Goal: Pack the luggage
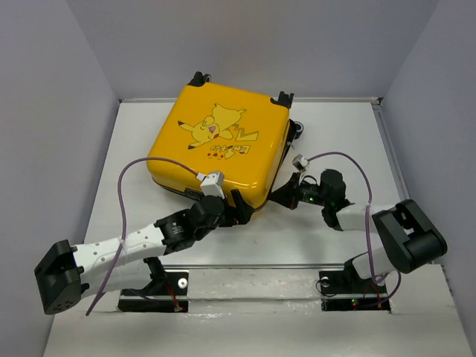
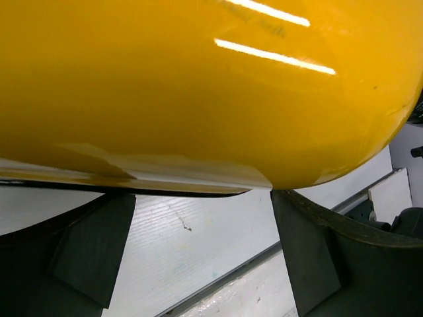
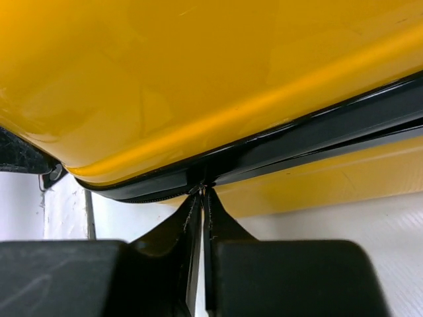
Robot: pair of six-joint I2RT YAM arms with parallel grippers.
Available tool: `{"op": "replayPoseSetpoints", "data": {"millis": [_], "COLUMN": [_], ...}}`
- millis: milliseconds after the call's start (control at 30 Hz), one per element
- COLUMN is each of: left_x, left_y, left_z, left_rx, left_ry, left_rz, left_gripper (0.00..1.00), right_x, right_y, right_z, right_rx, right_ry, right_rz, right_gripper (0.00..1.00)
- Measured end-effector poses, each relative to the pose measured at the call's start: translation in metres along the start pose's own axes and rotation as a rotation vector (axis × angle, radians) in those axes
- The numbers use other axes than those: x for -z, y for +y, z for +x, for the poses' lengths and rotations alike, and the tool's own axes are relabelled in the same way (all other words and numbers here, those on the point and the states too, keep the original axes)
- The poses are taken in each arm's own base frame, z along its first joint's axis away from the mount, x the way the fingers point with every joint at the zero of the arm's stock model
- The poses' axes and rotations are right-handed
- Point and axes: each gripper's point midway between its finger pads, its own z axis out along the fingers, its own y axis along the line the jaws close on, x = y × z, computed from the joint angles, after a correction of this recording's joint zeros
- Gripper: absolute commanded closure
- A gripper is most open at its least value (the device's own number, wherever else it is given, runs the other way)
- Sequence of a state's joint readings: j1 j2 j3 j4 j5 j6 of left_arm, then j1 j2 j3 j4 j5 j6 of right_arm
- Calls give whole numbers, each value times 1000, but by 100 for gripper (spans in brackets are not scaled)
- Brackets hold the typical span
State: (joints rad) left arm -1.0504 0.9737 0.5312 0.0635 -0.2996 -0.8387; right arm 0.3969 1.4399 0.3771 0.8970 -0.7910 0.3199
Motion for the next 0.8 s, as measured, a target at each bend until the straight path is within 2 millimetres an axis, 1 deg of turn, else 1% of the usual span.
{"op": "replayPoseSetpoints", "data": {"millis": [67, 200, 333, 400, 500, 600, 700, 800], "left_x": [-2, -7, -14, -18, -25, -31, -36, -42], "left_y": [-2, -2, -6, -8, -11, -15, -19, -21], "left_z": [-4, -4, -5, -6, -8, -9, -11, -13], "left_rx": [-2, -26, -54, -63, -80, -94, -114, -138], "left_ry": [-7, 3, 26, 39, 52, 65, 81, 96], "left_rz": [0, -18, -26, -30, -34, -43, -63, -86], "left_gripper": [5, 6, 6, 6, 6, 6, 6, 7], "right_x": [0, 4, 8, 10, 12, 10, 3, -5], "right_y": [1, 3, 12, 21, 40, 56, 63, 65], "right_z": [0, 1, 5, 10, 19, 27, 28, 28], "right_rx": [-12, -27, -40, -39, -46, -37, -41, -69], "right_ry": [-2, -17, -18, -6, 29, 51, 42, 14], "right_rz": [-3, 25, 89, 122, 142, 167, 216, 273], "right_gripper": [93, 93, 93, 93, 93, 93, 93, 93]}}
